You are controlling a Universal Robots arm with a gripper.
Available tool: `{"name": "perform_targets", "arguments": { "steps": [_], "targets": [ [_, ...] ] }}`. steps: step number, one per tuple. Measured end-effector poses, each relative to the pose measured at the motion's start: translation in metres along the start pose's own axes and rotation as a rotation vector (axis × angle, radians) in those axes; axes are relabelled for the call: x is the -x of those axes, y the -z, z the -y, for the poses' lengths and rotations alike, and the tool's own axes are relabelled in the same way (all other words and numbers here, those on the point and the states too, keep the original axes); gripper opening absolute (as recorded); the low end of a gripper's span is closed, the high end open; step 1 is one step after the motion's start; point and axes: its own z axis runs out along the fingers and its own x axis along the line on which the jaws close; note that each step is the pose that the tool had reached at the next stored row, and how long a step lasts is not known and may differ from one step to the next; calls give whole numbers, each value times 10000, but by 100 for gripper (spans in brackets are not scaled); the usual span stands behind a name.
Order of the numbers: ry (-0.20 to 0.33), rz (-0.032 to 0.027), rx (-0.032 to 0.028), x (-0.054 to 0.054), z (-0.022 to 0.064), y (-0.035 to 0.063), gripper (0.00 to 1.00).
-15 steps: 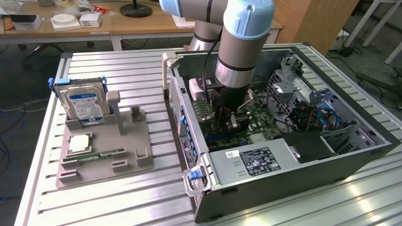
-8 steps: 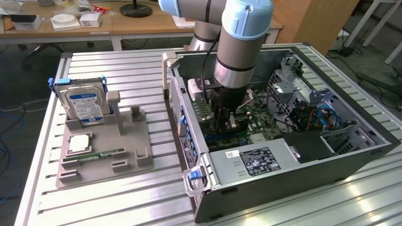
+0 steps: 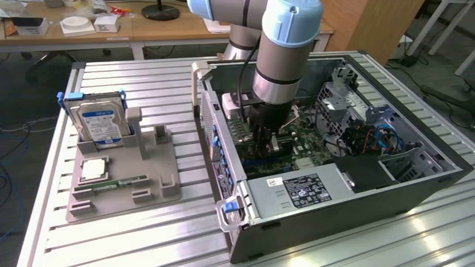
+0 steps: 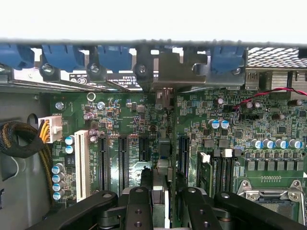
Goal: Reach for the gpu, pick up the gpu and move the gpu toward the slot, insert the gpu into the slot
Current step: 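Insert the gpu into the slot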
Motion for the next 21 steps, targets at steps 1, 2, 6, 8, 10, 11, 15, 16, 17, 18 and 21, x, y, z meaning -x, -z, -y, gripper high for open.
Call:
{"name": "perform_targets", "arguments": {
  "steps": [1,2,6,8,10,11,15,16,17,18,21],
  "targets": [
    [0,0,0,0,0,0,29],
    [0,0,0,0,0,0,29],
    [0,0,0,0,0,-1,29],
    [0,0,0,0,0,-5,29],
    [1,-3,-1,-1,0,-19,29],
    [1,0,-1,-1,0,-26,29],
    [1,-2,1,-1,-1,-28,29],
    [0,-1,1,-1,-1,-28,29],
    [0,0,0,-1,-1,-29,29],
    [0,0,1,-1,-1,-28,29],
    [0,0,0,0,-1,-28,29]
  ]
}}
